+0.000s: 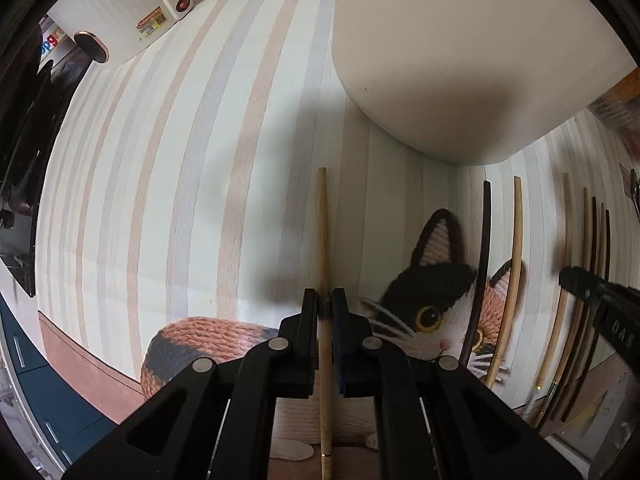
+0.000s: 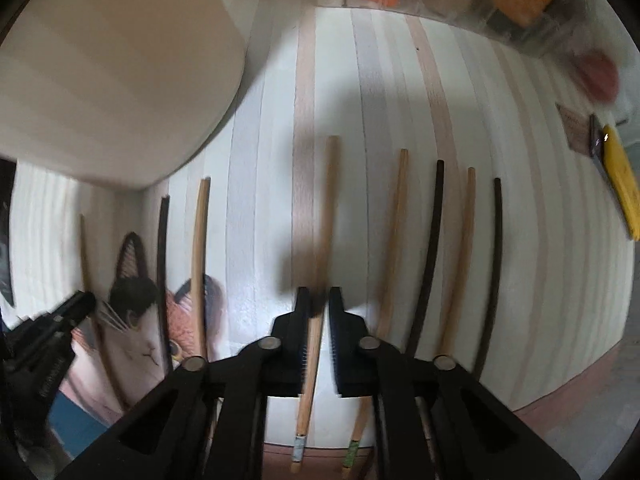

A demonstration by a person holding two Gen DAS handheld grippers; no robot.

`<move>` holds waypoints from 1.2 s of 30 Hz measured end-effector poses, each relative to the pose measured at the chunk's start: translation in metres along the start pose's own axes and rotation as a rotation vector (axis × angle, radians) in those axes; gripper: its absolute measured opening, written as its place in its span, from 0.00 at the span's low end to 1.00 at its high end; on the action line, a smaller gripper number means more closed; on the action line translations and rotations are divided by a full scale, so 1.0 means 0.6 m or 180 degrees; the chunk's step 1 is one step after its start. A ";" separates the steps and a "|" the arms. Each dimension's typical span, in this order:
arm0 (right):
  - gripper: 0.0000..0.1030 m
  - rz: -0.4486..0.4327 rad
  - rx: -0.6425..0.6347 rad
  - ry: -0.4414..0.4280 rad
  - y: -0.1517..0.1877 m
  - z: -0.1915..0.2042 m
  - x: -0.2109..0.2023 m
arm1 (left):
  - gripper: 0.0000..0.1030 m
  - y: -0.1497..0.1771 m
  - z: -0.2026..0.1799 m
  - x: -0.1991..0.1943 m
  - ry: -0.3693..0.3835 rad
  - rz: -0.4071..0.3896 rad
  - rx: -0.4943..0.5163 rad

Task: Organize utensils
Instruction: 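Grasp a wooden chopstick with the left tool while the right tool grasps another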

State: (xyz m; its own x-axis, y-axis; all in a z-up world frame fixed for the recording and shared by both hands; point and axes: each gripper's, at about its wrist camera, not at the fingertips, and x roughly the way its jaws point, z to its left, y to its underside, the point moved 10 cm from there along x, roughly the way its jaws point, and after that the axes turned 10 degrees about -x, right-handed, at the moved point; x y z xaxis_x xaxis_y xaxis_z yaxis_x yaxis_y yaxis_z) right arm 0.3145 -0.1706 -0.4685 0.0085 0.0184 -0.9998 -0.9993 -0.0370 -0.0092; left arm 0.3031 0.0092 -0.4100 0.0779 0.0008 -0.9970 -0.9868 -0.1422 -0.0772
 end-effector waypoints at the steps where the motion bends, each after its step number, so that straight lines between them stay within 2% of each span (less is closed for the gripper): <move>1: 0.07 0.0022 -0.0052 0.0001 0.005 0.005 0.000 | 0.04 0.001 -0.005 0.001 0.0003 -0.0003 -0.0002; 6: 0.07 0.0096 -0.0314 0.0053 0.025 0.030 0.002 | 0.05 0.003 0.009 0.001 -0.0011 0.0009 0.0041; 10: 0.07 0.0153 -0.0281 0.0055 0.028 0.036 0.002 | 0.05 0.012 0.010 0.002 0.0029 0.0013 0.0055; 12: 0.08 0.0222 -0.0249 -0.0011 0.028 0.035 0.002 | 0.07 0.021 0.010 0.002 0.0047 0.0099 0.0091; 14: 0.13 0.0351 -0.0256 -0.0089 0.029 0.033 0.004 | 0.21 0.040 0.004 0.003 0.0110 0.0163 0.0172; 16: 0.16 0.0383 -0.0362 -0.0072 0.041 0.031 0.005 | 0.23 0.054 -0.004 0.002 0.0051 0.0111 0.0329; 19: 0.16 0.0366 -0.0473 0.0062 0.036 0.035 0.002 | 0.21 0.059 -0.005 0.001 0.0034 0.0085 0.0283; 22: 0.12 0.0316 -0.0372 0.0092 0.039 0.042 -0.003 | 0.05 0.059 -0.004 -0.001 0.0051 0.0062 0.0218; 24: 0.07 0.0266 -0.0282 0.0101 0.033 0.050 -0.004 | 0.05 0.059 -0.001 -0.001 0.0052 0.0075 0.0173; 29: 0.07 0.0206 -0.0019 0.0086 0.008 0.036 -0.013 | 0.04 0.040 0.010 -0.004 0.0019 0.0054 0.0160; 36: 0.08 0.0299 -0.0039 0.0088 0.014 0.033 -0.012 | 0.05 0.038 -0.003 -0.007 0.0001 0.0041 0.0171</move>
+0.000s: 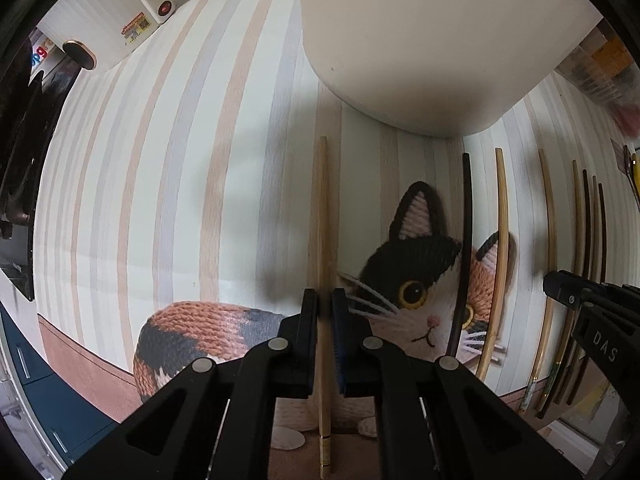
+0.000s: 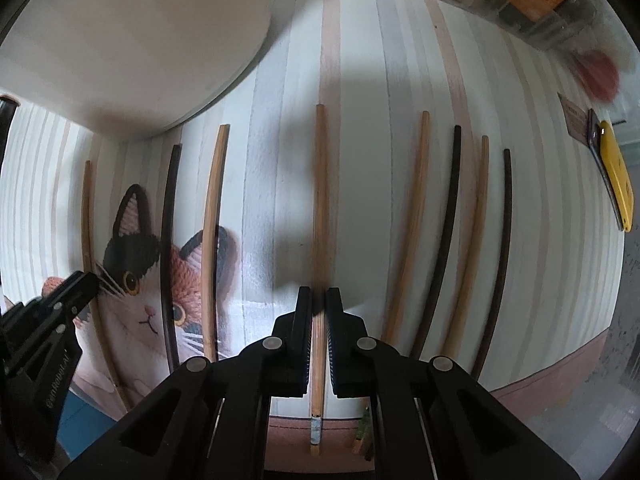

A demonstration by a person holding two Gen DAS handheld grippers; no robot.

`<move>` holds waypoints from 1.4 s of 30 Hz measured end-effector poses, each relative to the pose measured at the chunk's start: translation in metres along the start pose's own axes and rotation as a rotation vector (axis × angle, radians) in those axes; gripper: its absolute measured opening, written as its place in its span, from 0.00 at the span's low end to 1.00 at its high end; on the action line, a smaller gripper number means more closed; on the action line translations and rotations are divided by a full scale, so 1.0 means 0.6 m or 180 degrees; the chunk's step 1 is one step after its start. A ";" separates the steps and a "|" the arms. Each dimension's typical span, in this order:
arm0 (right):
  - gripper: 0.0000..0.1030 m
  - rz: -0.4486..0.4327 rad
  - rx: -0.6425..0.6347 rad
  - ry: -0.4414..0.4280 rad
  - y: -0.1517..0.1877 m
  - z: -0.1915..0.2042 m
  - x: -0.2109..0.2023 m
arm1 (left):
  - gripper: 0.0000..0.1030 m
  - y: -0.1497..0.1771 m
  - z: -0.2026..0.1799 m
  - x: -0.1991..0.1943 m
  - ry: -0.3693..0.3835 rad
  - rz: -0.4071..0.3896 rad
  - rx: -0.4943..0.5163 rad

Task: Organize utensils
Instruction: 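Grasp a wooden chopstick with the left tool while the right tool grasps another, then lift both wooden chopsticks upright and carry them toward the beige holder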

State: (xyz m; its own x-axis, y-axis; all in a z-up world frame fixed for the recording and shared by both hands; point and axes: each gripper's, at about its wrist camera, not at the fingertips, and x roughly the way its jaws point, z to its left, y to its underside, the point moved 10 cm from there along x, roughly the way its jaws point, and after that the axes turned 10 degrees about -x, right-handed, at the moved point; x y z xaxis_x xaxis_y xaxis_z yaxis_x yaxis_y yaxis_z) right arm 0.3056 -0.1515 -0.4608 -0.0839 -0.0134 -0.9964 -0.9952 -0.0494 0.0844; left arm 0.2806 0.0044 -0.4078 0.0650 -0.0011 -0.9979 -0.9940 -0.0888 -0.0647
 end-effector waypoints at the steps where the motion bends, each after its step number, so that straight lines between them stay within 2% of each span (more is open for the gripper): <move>1: 0.08 0.0030 -0.0017 0.0009 0.000 0.002 -0.001 | 0.05 0.001 0.000 0.002 -0.0002 -0.0001 0.0001; 8: 0.08 0.0108 -0.0068 0.0024 -0.014 0.002 0.009 | 0.05 0.000 -0.002 0.005 -0.0022 -0.0024 0.0016; 16: 0.07 -0.0043 0.0092 -0.0067 0.001 0.000 0.000 | 0.04 -0.002 -0.008 -0.006 -0.0103 -0.0091 0.0071; 29: 0.07 -0.0496 0.0250 -0.0325 0.013 -0.025 -0.070 | 0.04 -0.030 0.023 -0.095 -0.0006 -0.0475 -0.0053; 34: 0.07 -0.0648 0.0277 -0.0341 0.022 -0.033 -0.099 | 0.04 -0.032 0.038 -0.139 0.0050 -0.0623 -0.0112; 42: 0.07 -0.0909 0.0303 -0.0452 0.002 -0.033 -0.166 | 0.04 -0.050 0.060 -0.199 0.0182 -0.0870 -0.0315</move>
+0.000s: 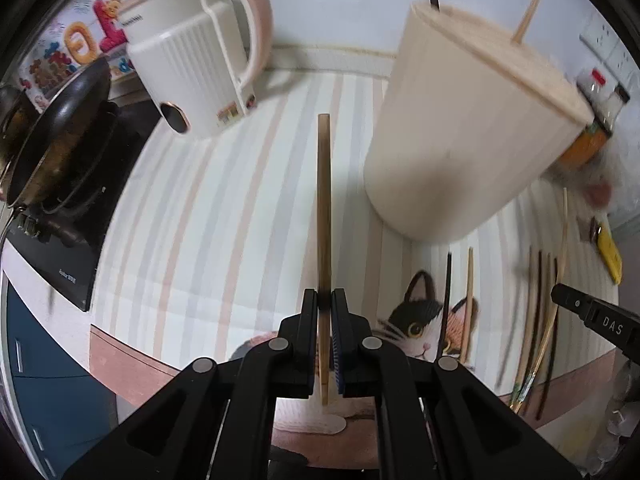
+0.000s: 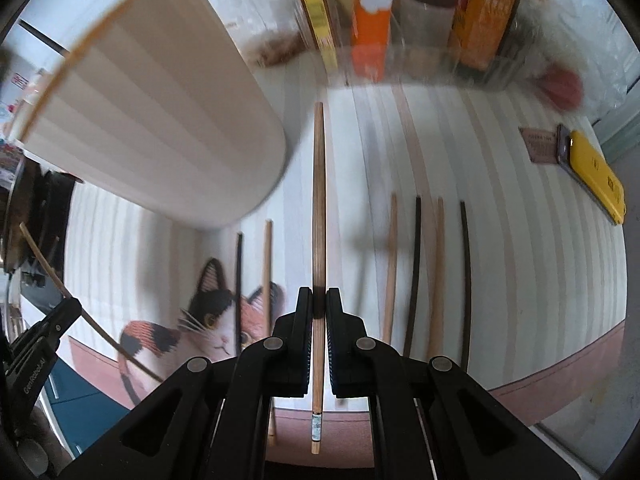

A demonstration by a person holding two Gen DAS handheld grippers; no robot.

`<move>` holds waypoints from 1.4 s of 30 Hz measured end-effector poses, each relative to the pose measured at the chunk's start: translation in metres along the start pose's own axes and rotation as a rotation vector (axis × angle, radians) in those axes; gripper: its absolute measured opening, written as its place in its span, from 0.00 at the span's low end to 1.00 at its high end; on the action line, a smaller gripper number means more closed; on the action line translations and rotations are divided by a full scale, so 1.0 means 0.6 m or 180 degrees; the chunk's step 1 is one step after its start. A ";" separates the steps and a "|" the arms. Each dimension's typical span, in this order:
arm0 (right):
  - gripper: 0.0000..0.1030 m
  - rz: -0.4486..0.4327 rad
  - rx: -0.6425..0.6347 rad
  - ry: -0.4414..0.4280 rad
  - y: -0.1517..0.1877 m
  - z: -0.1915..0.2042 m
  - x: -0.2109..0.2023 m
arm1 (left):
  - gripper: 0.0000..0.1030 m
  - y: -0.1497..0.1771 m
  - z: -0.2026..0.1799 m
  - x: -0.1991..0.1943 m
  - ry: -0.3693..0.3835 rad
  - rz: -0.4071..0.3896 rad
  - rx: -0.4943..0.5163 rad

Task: Organize utensils
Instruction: 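Lift both wooden chopsticks upright and carry them toward the beige holder, then insert both chopsticks into the beige holder and open both tools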

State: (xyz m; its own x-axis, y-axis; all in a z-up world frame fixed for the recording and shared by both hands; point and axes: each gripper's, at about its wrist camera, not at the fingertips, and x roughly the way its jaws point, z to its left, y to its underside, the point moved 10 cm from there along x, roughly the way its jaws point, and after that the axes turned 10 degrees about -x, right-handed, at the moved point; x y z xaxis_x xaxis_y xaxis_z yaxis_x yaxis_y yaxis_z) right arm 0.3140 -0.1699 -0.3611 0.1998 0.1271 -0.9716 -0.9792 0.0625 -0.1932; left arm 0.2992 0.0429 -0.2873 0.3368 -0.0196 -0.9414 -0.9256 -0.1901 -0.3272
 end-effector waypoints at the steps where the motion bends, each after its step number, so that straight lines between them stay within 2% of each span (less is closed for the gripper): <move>1: 0.06 -0.0029 -0.0004 -0.0014 -0.007 0.005 -0.006 | 0.04 -0.002 0.000 -0.007 0.0015 -0.0024 -0.0008; 8: 0.06 -0.0290 -0.0021 -0.0076 -0.039 0.022 -0.055 | 0.04 -0.037 0.004 -0.051 0.0055 -0.0283 -0.0109; 14: 0.06 -0.0537 -0.0056 -0.0078 -0.072 0.030 -0.111 | 0.04 -0.068 -0.005 -0.114 0.0170 -0.0494 -0.0172; 20: 0.06 -0.0760 -0.0124 -0.0139 -0.115 0.042 -0.174 | 0.04 -0.114 -0.044 -0.202 0.0472 -0.0706 -0.0200; 26: 0.06 -0.0922 -0.0198 -0.0114 -0.160 0.047 -0.224 | 0.04 -0.166 -0.084 -0.264 0.0558 -0.0948 -0.0121; 31: 0.06 -0.1083 -0.0230 -0.0108 -0.207 0.054 -0.263 | 0.04 -0.211 -0.107 -0.279 0.0579 -0.1015 -0.0130; 42: 0.06 -0.1450 -0.0222 -0.0196 -0.327 0.074 -0.318 | 0.04 -0.303 -0.146 -0.280 0.0727 -0.0938 -0.0234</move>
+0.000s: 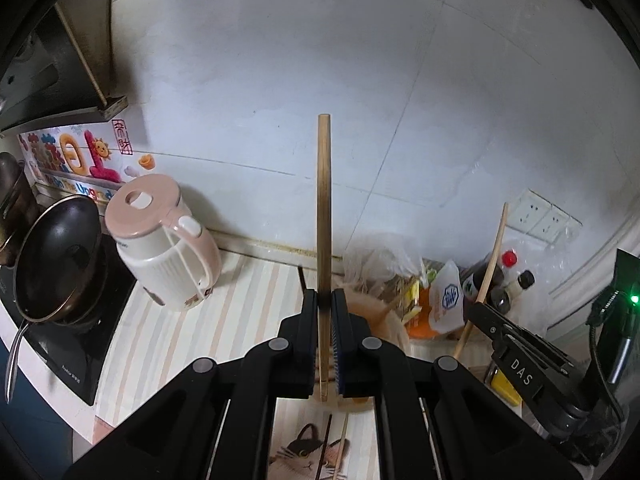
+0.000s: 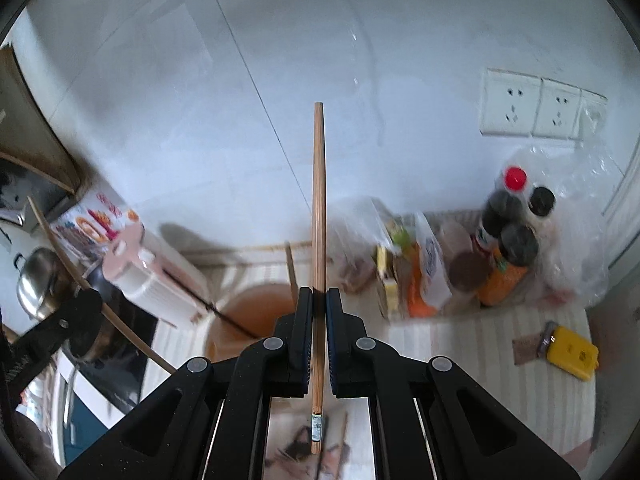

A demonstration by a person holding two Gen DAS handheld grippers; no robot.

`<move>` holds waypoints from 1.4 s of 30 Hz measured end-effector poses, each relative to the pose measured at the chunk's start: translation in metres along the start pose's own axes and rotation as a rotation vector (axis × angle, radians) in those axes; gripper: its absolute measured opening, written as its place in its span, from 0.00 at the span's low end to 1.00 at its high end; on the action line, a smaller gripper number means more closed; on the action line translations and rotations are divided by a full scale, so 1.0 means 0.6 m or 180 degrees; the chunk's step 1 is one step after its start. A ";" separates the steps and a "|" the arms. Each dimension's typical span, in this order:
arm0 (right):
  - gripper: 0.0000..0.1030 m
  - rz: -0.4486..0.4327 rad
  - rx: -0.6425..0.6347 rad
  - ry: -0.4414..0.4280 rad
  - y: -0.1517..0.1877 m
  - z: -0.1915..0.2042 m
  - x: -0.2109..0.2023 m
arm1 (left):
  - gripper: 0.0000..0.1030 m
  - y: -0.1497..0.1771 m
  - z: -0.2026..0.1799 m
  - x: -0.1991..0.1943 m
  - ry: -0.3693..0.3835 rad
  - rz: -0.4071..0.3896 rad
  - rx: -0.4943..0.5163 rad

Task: Organize utensils
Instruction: 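Insert both chopsticks into the beige holder and open both tools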

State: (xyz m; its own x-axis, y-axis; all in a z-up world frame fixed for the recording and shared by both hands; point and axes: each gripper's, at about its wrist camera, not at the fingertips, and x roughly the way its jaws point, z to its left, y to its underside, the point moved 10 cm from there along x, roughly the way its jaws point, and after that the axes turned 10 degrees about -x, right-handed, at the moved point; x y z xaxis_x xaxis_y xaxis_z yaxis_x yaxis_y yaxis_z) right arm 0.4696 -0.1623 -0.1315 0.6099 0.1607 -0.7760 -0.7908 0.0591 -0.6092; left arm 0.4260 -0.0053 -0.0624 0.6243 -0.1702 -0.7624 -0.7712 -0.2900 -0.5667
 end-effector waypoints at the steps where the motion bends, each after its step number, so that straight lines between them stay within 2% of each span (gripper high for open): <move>1: 0.06 -0.0029 0.0020 -0.0011 -0.012 0.001 0.004 | 0.04 -0.006 -0.001 0.007 0.0002 0.0019 -0.0014; 8: 0.06 -0.0227 0.0162 -0.0053 -0.058 0.003 0.042 | 0.04 -0.038 0.003 0.066 0.0022 0.0147 -0.0194; 16: 0.07 -0.0533 0.0361 -0.0081 -0.091 -0.012 0.072 | 0.04 -0.054 -0.007 0.102 0.0029 0.0180 -0.0178; 26: 0.06 -0.0551 0.0368 -0.0125 -0.115 -0.020 0.098 | 0.04 -0.100 -0.038 0.106 0.0057 0.0044 0.0006; 42: 0.07 -0.0626 0.0220 -0.0255 -0.089 -0.003 0.121 | 0.04 -0.062 -0.026 0.156 0.0063 0.0252 0.0011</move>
State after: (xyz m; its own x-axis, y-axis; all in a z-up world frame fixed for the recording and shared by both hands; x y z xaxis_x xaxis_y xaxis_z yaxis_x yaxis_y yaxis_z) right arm 0.5562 -0.1556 -0.1558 0.7488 0.2170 -0.6263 -0.6604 0.1639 -0.7328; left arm 0.5152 -0.0251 -0.1079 0.5636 -0.2112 -0.7986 -0.8186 -0.2717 -0.5059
